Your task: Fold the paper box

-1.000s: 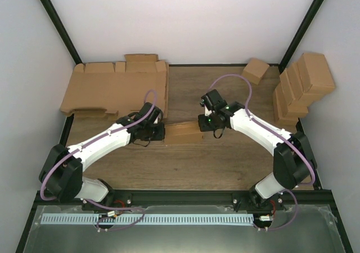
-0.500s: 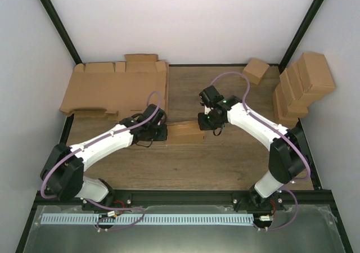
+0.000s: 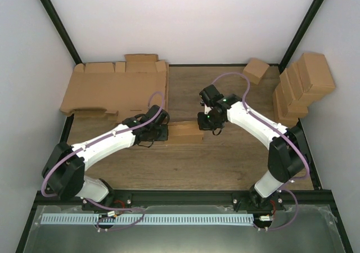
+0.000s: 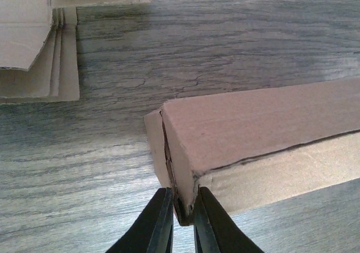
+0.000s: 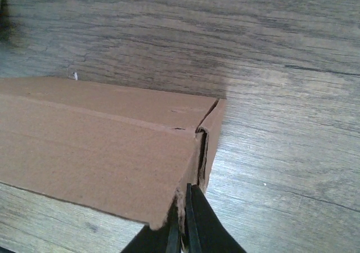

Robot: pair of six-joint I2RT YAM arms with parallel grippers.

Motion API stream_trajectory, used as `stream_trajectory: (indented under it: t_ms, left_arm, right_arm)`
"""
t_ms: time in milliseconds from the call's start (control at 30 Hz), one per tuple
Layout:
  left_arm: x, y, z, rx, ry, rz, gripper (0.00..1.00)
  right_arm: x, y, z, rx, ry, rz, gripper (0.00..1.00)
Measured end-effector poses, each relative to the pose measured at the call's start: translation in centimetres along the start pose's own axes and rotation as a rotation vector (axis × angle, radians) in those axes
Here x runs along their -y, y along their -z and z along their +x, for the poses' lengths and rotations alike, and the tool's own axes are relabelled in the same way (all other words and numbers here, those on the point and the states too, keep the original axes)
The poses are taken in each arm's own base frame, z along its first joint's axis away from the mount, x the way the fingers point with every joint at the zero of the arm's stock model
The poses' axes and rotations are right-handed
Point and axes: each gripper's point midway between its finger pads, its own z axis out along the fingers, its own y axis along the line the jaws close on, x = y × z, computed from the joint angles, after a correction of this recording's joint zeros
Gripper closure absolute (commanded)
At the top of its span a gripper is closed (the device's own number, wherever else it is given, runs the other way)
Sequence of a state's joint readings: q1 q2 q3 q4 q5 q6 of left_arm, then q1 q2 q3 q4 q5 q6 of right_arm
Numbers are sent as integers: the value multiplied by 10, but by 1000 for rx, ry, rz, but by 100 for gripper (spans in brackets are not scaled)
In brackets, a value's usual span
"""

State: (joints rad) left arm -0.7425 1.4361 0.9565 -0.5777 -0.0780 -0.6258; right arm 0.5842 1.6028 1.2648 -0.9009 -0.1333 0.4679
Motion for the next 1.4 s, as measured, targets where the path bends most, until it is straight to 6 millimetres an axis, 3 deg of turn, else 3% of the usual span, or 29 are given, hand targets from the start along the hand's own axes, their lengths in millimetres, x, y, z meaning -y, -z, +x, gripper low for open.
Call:
stream_trajectory:
  t_ms: [1100, 1233, 1400]
  left_arm:
    - [0, 0, -1, 6, 0, -11, 88]
    - [0, 0, -1, 6, 0, -9, 87]
    - [1, 1, -1, 2, 2, -2, 78]
  right_arm:
    - [6, -10, 5, 95, -4, 38, 99]
    - [7, -11, 6, 130, -2, 43, 95]
    - [7, -10, 11, 127, 0, 57, 86]
